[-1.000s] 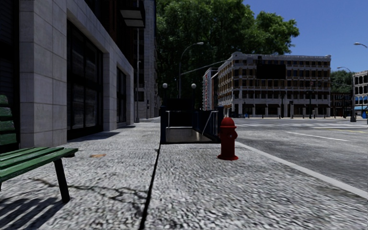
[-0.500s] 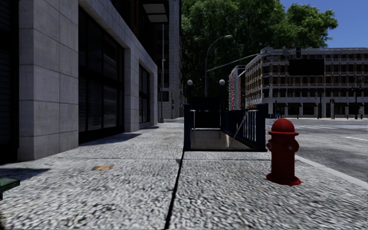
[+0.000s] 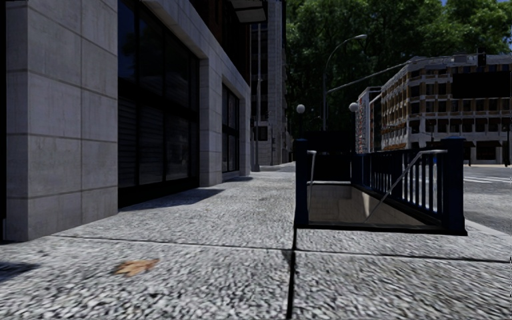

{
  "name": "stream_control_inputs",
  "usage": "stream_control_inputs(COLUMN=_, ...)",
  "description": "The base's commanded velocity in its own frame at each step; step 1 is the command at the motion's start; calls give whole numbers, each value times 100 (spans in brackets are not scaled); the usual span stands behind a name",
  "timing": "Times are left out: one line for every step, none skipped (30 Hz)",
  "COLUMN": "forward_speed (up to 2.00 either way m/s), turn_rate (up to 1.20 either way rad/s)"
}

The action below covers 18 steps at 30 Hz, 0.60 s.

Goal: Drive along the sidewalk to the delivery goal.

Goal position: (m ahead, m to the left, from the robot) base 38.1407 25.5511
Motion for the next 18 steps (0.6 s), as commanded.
stream_control_inputs(forward_speed=200, turn_rate=38)
stream_control_inputs(forward_speed=200, turn_rate=38)
stream_control_inputs(forward_speed=200, turn_rate=38)
stream_control_inputs(forward_speed=200, turn_rate=38)
stream_control_inputs(forward_speed=200, turn_rate=37)
stream_control_inputs(forward_speed=200, turn_rate=35)
stream_control_inputs(forward_speed=200, turn_rate=35)
stream_control_inputs(forward_speed=200, turn_rate=35)
stream_control_inputs(forward_speed=200, turn_rate=35)
stream_control_inputs(forward_speed=200, turn_rate=35)
stream_control_inputs(forward_speed=200, turn_rate=35)
stream_control_inputs(forward_speed=200, turn_rate=35)
stream_control_inputs(forward_speed=200, turn_rate=35)
stream_control_inputs(forward_speed=200, turn_rate=35)
stream_control_inputs(forward_speed=200, turn_rate=35)
stream_control_inputs(forward_speed=200, turn_rate=31)
stream_control_inputs(forward_speed=200, turn_rate=26)
stream_control_inputs(forward_speed=200, turn_rate=26)
